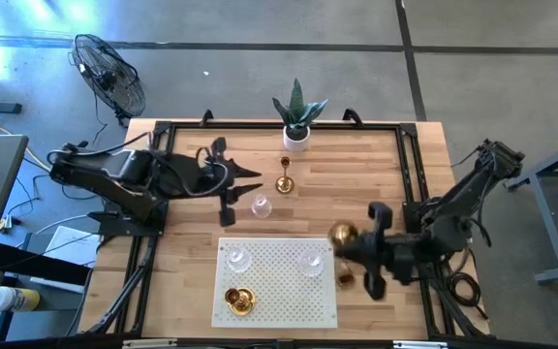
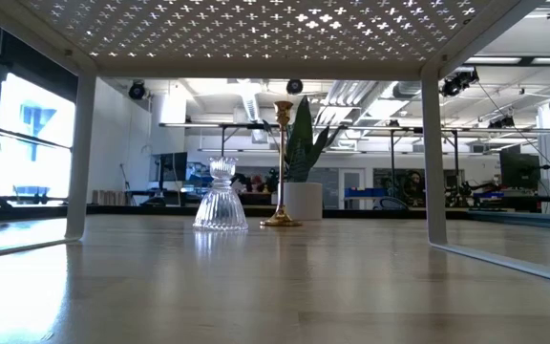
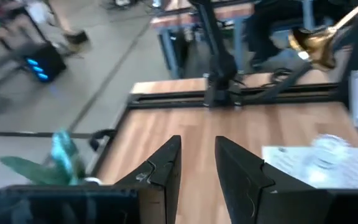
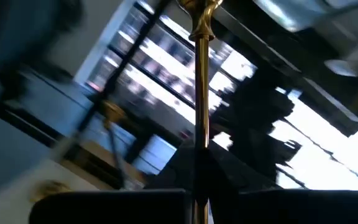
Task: Pick & Place candle stick holders
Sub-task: Put the bottom gold candle holder on the shelf
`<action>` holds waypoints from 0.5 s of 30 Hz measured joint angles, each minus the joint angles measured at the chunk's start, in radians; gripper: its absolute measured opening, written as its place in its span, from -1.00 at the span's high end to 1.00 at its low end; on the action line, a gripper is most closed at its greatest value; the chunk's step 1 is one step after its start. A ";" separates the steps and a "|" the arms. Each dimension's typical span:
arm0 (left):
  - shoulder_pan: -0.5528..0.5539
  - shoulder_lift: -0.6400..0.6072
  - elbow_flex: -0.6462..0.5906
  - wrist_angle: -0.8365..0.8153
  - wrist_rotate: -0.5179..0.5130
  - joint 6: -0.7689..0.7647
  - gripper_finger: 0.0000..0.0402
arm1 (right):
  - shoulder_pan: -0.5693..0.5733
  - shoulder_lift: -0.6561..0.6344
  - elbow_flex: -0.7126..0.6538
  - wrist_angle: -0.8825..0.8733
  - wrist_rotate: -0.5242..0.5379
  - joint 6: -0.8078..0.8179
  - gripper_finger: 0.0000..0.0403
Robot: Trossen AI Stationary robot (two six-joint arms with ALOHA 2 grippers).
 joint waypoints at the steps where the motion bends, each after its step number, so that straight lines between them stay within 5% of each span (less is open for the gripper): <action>1: 0.000 -0.013 -0.001 -0.011 0.025 -0.016 0.53 | -0.002 -0.002 0.000 -0.010 -0.077 0.049 0.97; 7: 0.000 -0.089 -0.001 -0.030 0.128 -0.099 0.53 | -0.027 0.023 0.000 -0.017 -0.368 0.142 0.97; 15: 0.002 -0.164 0.000 -0.131 0.182 -0.179 0.53 | -0.029 0.096 -0.002 -0.010 -0.477 0.246 0.97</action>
